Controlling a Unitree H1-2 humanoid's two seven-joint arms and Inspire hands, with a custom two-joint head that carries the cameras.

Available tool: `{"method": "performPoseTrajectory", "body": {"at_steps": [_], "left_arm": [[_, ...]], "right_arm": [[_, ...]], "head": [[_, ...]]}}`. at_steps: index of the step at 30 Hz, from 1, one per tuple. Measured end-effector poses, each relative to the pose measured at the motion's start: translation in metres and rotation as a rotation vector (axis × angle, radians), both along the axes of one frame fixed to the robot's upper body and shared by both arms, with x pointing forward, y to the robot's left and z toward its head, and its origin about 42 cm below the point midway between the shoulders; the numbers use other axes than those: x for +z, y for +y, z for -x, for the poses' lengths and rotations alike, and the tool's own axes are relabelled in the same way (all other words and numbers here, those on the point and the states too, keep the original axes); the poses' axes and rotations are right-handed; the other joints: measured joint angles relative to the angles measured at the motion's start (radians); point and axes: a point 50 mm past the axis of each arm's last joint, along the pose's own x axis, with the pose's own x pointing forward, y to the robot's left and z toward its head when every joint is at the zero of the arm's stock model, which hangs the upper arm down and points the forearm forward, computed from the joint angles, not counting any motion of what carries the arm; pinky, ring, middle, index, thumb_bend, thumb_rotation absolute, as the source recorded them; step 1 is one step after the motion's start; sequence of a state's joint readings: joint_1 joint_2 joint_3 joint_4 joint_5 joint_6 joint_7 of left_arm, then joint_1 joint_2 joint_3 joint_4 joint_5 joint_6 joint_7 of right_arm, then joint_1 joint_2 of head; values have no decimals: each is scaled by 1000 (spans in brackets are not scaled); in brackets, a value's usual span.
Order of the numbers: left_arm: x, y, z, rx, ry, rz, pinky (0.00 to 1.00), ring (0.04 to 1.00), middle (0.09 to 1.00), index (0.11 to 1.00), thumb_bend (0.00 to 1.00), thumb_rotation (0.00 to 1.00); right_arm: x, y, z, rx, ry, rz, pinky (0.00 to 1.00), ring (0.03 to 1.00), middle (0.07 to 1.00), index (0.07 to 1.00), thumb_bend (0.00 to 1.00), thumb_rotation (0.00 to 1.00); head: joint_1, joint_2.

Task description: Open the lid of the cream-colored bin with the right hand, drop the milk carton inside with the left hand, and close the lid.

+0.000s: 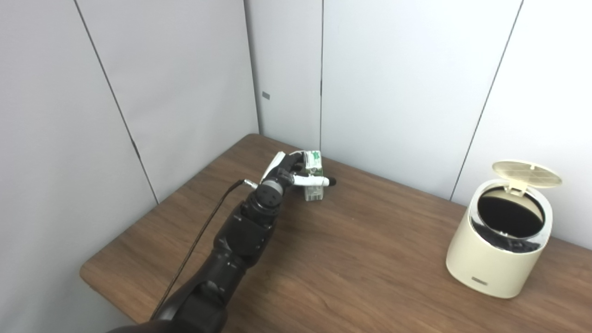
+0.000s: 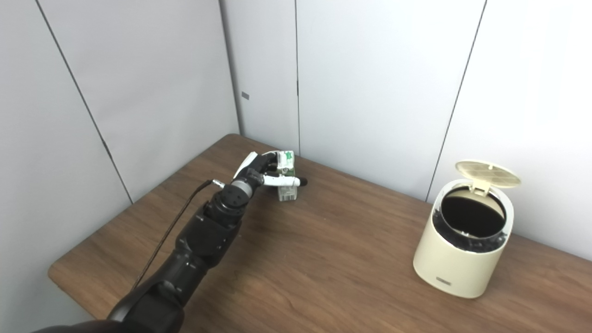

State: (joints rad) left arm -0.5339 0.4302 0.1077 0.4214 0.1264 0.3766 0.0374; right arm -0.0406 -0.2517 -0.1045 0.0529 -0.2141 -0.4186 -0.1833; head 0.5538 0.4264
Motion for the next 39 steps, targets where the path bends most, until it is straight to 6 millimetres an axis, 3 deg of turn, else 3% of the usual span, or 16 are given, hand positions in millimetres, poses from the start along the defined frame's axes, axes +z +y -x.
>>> {"method": "performPoseTrajectory", "body": {"at_steps": [5,11,12,13,16,19,27,34,39], "left_arm": [[-1,-4,-1,17,-25,-23,594,687,715,729,961,152],[-14,-11,0,115,-129,3,454,550,573,548,898,57],[-17,-13,0,138,-141,6,452,545,564,518,715,57],[-21,-15,0,155,-155,9,445,534,553,502,622,57],[-25,-21,0,186,-172,10,432,514,530,486,534,53],[-27,-20,1,203,-183,-20,415,491,521,470,523,5],[-29,-18,1,199,-206,-80,420,464,523,453,520,0],[-26,-17,9,157,-276,-135,343,409,483,478,525,0],[-16,-24,14,22,-321,-295,297,363,443,498,524,0]], "right_arm": [[0,2,1,2,1,-6,424,614,657,619,467,728],[0,4,0,7,-6,-16,423,611,656,612,564,767],[0,5,0,9,-7,-16,423,608,654,612,576,775],[0,5,0,11,-9,-16,423,605,652,610,593,780],[0,7,-1,15,-12,-15,422,603,651,610,631,800],[0,9,-2,23,-15,-14,422,602,650,610,665,816],[0,11,-2,27,-16,-8,401,598,653,603,744,849],[1,17,-2,28,-18,47,391,606,667,623,720,888],[2,27,-3,28,-28,53,379,606,675,626,659,905]], "head": [[-9,3],[-26,6],[-26,8],[-28,8],[-29,9],[-31,9],[-51,2],[-101,6],[-169,20]]}}
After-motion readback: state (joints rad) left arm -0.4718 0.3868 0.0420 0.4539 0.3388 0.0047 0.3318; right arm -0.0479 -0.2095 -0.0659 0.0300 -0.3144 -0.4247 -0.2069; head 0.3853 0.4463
